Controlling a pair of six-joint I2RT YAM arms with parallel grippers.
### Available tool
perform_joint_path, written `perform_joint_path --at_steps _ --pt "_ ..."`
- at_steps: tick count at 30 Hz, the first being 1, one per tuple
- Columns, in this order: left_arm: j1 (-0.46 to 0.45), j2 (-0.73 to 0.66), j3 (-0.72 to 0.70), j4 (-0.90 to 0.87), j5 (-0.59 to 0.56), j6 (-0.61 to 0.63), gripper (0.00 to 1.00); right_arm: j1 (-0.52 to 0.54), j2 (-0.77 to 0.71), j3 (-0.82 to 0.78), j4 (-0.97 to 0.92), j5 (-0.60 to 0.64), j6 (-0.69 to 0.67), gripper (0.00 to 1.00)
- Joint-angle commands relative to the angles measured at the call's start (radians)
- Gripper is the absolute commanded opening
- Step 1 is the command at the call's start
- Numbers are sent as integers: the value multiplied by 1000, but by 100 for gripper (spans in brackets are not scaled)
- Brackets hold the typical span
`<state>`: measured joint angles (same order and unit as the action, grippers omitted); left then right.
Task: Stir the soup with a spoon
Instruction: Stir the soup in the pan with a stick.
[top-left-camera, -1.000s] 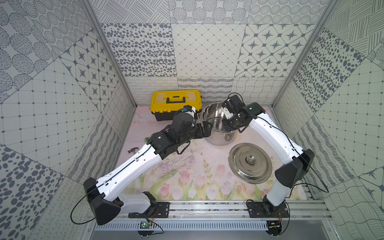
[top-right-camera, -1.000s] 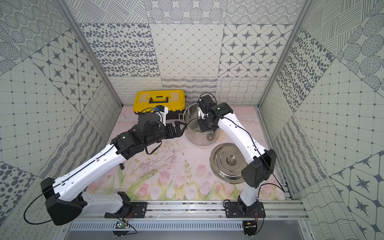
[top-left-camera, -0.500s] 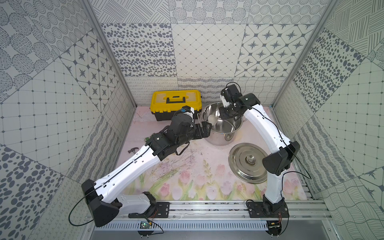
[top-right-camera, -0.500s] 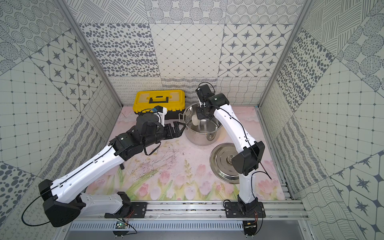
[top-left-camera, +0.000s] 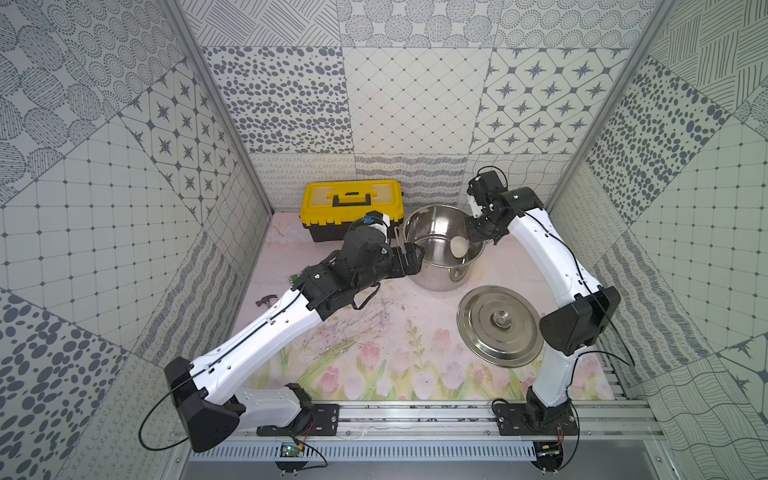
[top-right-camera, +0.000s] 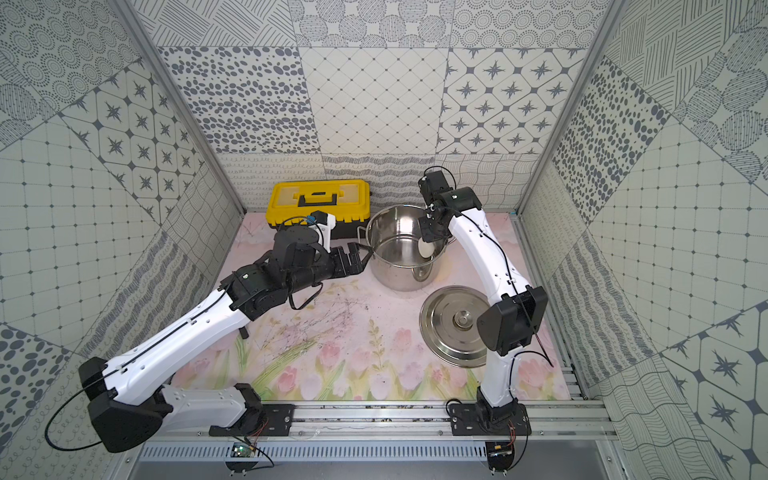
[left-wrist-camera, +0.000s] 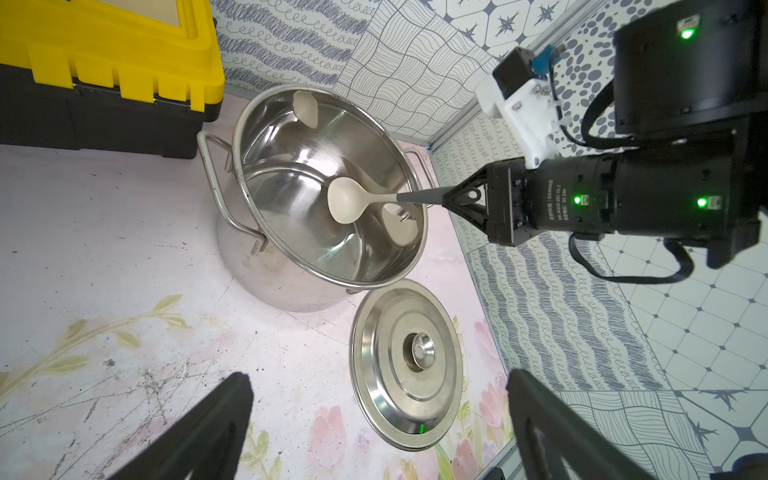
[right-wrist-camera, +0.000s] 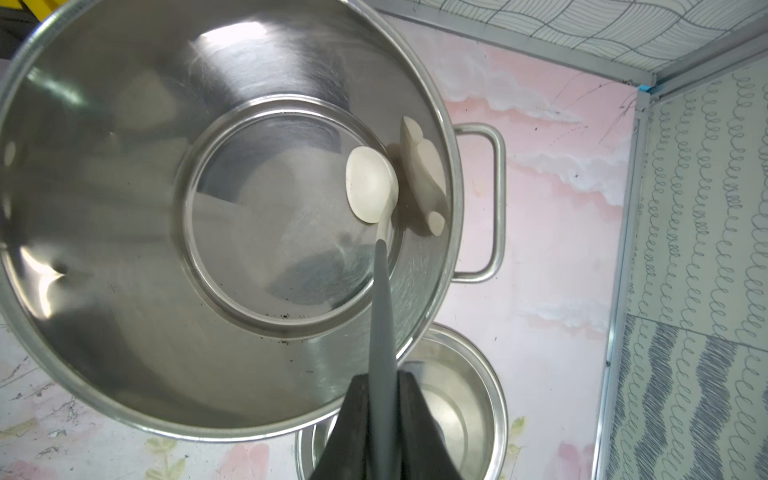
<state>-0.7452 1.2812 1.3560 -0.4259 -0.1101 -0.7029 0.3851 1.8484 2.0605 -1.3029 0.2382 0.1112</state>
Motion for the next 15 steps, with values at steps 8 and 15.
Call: perform_joint_path --at_steps 8,15 --pt "-2 20 20 44 30 22 99 43 -170 -179 35 -67 41 0" --pt "-2 15 12 41 30 15 99 102 -176 -214 89 -130 114 0"
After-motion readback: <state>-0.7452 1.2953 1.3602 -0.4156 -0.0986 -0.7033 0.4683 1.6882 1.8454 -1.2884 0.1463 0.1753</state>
